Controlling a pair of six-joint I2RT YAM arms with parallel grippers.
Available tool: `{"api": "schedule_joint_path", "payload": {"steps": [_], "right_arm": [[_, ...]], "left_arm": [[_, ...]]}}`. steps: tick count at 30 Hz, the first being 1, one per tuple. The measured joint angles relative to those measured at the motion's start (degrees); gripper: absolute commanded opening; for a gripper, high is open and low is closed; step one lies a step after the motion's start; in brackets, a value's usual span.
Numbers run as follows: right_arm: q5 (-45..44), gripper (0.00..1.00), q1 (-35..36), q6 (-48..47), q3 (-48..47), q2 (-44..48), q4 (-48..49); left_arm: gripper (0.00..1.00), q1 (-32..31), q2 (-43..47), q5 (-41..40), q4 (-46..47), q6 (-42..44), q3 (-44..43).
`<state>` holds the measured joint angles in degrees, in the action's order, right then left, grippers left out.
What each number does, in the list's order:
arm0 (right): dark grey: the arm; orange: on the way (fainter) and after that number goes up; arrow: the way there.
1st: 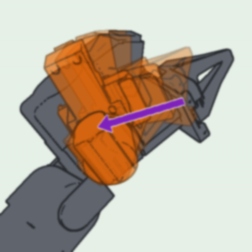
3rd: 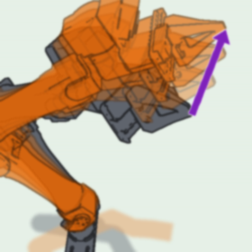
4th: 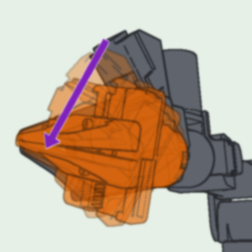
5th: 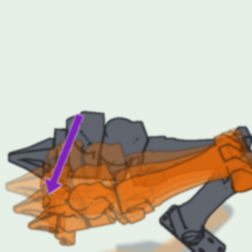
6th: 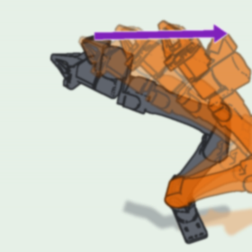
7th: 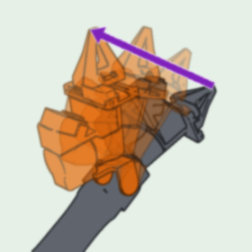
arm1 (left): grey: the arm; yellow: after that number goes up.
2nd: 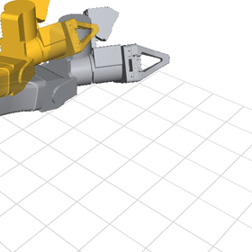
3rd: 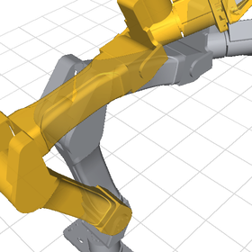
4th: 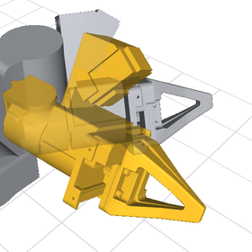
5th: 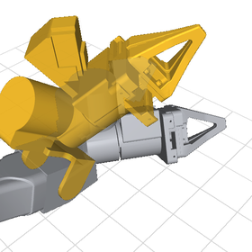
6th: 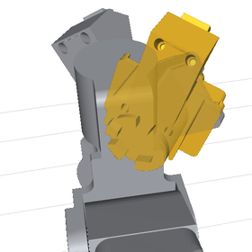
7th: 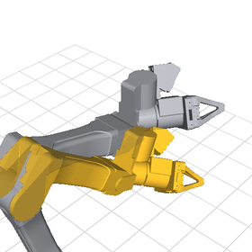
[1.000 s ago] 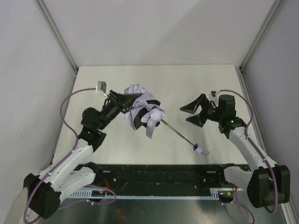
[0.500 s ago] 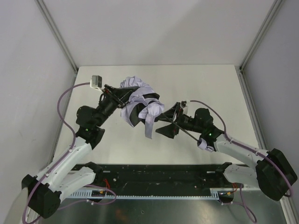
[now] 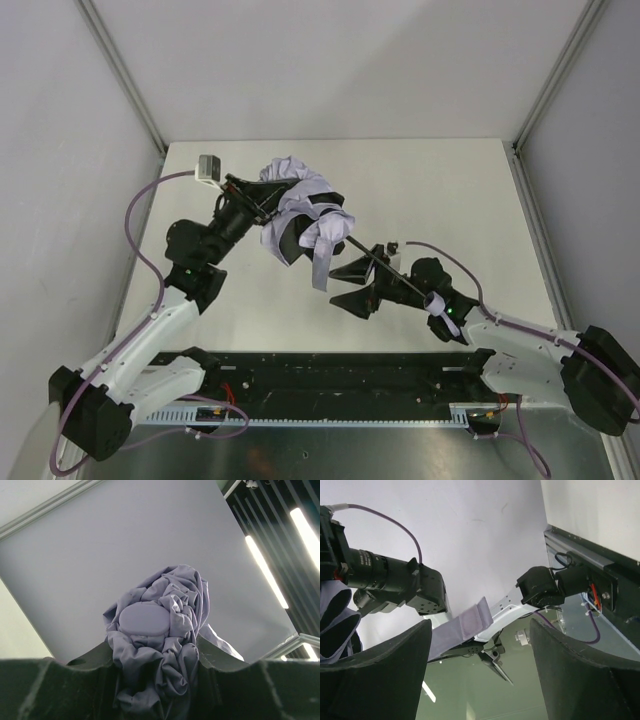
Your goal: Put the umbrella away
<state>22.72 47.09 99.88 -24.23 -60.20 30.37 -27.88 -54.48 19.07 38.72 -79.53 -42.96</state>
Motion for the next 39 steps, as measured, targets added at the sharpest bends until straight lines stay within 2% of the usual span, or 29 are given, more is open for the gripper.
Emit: {"api": "schedule_joint_path", "payload": {"steps": [12,18,19,21,22,24,26,30,35,39], "right_arm": [[-3.4,0.73,5.7,6.2,0.7,-7.0,11.9],[-4.7,0.66,7.7,9.0,0.7,-8.9,17.0],[-4.9,0.64,7.9,9.5,0.7,-9.2,17.7],[-5.3,0.51,8.1,10.2,0.7,-9.7,18.9],[-5.6,0.41,8.2,10.6,0.7,-9.9,19.3],[-6.0,0.14,8.1,11.1,0.7,-10.4,20.3],[-6.2,0.04,7.4,11.0,0.7,-10.9,21.6],[-5.6,0.0,3.4,8.0,0.7,-12.0,24.3],[-3.1,0.0,-4.2,0.3,-0.7,-12.5,26.1],[-1.8,0.0,-4.2,-5.0,-3.3,-12.5,26.2]], "left_arm": [[0.0,-0.7,-0.4,0.2,0.2,0.0,0.0],[0.0,-1.2,-1.0,0.3,0.3,0.0,0.0],[0.0,-1.3,-1.1,0.3,0.3,0.0,0.0],[0.0,-1.5,-1.4,0.3,0.6,0.0,0.0],[0.0,-1.6,-1.6,0.2,0.7,0.0,0.0],[0.0,-2.0,-1.8,0.1,0.8,0.0,0.0],[0.0,-2.4,-1.8,-0.2,1.0,-0.1,0.1],[0.0,-3.4,-1.7,-0.2,2.2,-1.7,1.4],[0.0,-5.8,-1.1,0.2,3.2,-4.7,7.2],[0.0,-8.4,-1.0,0.7,2.7,-6.3,11.1]]}}
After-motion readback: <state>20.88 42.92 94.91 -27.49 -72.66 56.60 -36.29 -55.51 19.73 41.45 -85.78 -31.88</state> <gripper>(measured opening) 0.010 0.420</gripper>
